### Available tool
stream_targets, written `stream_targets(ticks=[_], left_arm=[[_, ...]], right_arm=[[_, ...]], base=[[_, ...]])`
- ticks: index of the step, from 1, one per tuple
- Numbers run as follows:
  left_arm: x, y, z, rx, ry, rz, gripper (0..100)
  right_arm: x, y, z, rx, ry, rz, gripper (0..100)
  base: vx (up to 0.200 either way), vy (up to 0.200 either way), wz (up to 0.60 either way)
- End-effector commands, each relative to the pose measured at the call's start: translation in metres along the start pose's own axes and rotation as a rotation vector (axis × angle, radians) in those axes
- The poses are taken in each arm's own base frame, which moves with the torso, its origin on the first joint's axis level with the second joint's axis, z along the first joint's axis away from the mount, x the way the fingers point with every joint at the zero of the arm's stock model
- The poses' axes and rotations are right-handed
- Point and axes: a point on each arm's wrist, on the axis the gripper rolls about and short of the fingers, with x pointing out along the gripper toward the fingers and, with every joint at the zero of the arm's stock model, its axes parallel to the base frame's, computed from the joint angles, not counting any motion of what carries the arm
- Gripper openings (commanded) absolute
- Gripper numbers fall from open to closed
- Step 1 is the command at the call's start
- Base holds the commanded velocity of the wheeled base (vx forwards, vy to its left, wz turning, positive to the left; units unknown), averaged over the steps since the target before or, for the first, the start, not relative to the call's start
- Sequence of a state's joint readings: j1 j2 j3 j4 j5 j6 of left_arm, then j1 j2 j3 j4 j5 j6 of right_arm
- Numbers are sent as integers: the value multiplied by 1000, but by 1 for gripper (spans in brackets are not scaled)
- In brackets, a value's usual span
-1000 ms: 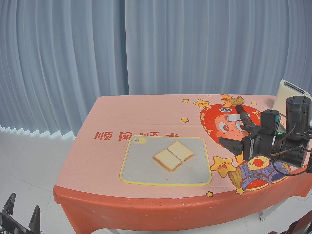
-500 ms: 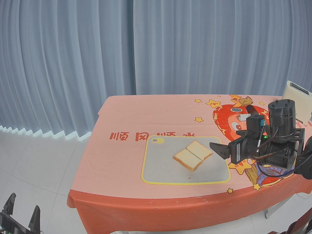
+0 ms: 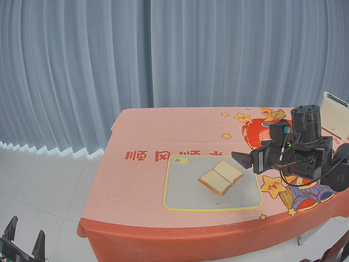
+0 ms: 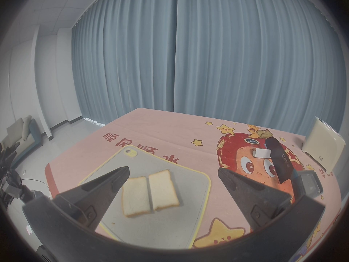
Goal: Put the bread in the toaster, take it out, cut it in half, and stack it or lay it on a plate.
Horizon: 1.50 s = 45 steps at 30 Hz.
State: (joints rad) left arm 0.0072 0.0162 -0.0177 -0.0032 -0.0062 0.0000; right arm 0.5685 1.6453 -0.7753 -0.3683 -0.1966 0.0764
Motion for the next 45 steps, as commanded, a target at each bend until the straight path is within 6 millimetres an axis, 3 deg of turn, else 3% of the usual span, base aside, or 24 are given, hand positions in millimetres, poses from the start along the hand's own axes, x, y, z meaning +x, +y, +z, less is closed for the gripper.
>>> stream_targets(ticks=[1, 18, 35, 45], left_arm=[[0, 0, -5, 0, 0, 0, 100], [0, 0, -5, 0, 2, 0, 100], [0, 0, -5, 0, 0, 0, 100], [0, 0, -5, 2, 0, 0, 100]], right_arm=[[16, -2, -1, 5, 26, -14, 100], [38, -12, -6, 15, 69, -58, 100], [39, -8, 12, 7, 97, -62, 100], [52, -11, -9, -5, 200, -82, 100]], base=[[0, 0, 0], [0, 0, 0], [0, 0, 0], [0, 0, 0]])
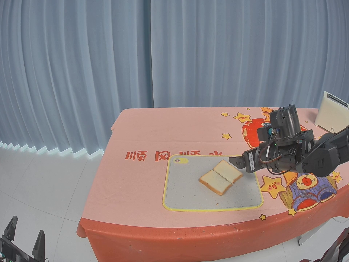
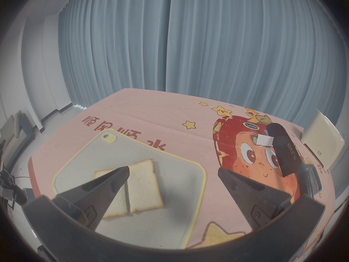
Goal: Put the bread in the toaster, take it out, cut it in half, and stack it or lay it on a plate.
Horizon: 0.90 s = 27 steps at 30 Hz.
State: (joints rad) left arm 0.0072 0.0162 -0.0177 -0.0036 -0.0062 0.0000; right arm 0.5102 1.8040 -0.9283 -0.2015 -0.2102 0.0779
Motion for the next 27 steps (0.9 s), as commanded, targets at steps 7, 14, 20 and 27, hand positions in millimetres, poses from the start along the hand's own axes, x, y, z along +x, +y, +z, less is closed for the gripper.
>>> stream_targets(ticks=[7, 14, 20, 27], left_arm=[[0, 0, -5, 2, 1, 0, 100], [0, 0, -5, 2, 2, 0, 100], [0, 0, -5, 2, 1, 0, 100], [0, 0, -5, 0, 2, 0, 100]], right_arm=[[13, -2, -9, -10, 45, -59, 100], [15, -2, -11, -11, 56, -62, 100], [15, -3, -12, -10, 58, -65, 100], [15, -1, -13, -14, 61, -61, 100]], base=[[0, 0, 0], [0, 0, 0], [0, 0, 0], [0, 0, 0]])
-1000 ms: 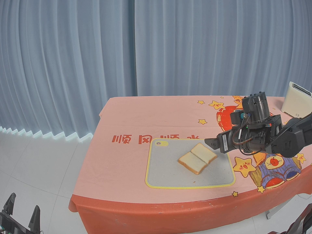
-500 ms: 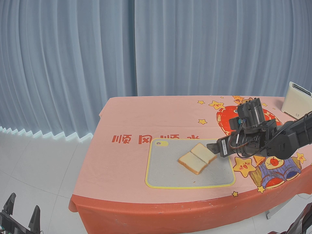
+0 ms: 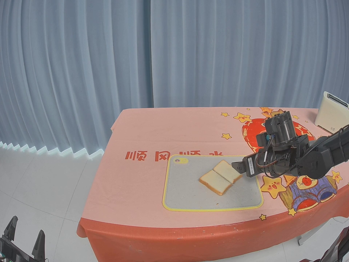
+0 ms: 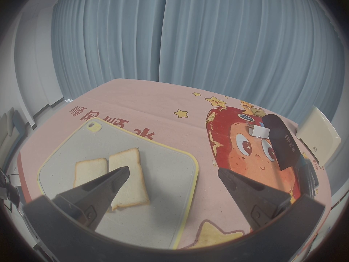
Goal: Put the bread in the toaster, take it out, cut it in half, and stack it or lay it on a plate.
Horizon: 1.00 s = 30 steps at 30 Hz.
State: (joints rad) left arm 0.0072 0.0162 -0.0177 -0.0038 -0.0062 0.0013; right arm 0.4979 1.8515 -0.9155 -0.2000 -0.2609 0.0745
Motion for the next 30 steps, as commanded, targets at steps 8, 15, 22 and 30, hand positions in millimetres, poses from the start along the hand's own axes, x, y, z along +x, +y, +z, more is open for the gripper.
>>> stream_targets(ticks=[8, 15, 22, 30], left_arm=[[0, 0, -5, 0, 2, 0, 100], [0, 0, -5, 0, 2, 0, 100], [0, 0, -5, 0, 2, 0, 100], [0, 0, -5, 0, 2, 0, 100]], right_arm=[[1, 0, -4, -5, 12, -3, 100], [2, 0, -7, -11, 24, -4, 100], [5, 0, -6, -15, 25, -31, 100], [12, 1, -11, -34, 51, -41, 100]], base=[[0, 0, 0], [0, 0, 0], [0, 0, 0], [0, 0, 0]])
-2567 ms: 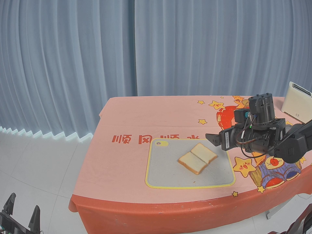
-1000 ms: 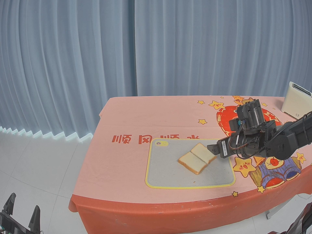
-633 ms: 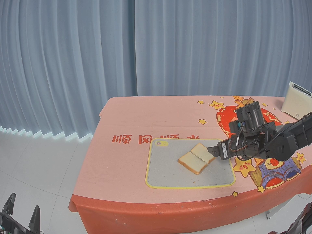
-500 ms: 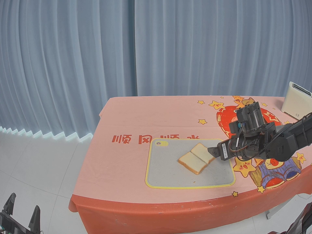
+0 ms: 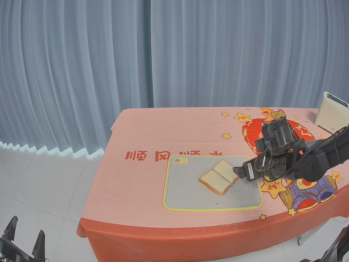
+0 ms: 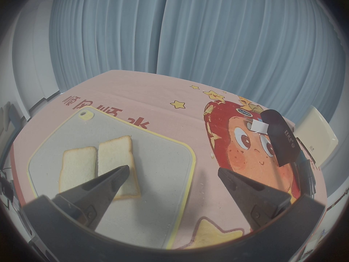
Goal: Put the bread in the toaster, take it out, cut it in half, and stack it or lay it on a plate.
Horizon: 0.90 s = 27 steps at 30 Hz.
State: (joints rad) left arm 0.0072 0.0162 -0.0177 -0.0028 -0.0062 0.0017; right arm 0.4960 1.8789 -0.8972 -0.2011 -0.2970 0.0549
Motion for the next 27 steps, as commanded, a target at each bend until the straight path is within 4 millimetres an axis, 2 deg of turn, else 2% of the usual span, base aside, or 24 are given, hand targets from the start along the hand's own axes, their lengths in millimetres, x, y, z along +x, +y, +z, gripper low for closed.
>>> stream_targets(ticks=[1, 9, 17, 18, 27], left_arm=[[0, 0, -5, 0, 1, 0, 100], [0, 0, -5, 0, 1, 0, 100], [0, 0, -5, 0, 1, 0, 100], [0, 0, -5, 0, 1, 0, 100], [0, 0, -5, 0, 1, 0, 100]], right_arm=[[5, 2, -2, -4, 13, -1, 100], [15, 4, -9, -15, 48, -3, 100], [12, 6, -9, -20, 45, -3, 100], [12, 6, -10, -23, 49, -12, 0], [12, 7, -12, -26, 50, -23, 0]], base=[[0, 0, 0], [0, 0, 0], [0, 0, 0], [0, 0, 0], [0, 0, 0]])
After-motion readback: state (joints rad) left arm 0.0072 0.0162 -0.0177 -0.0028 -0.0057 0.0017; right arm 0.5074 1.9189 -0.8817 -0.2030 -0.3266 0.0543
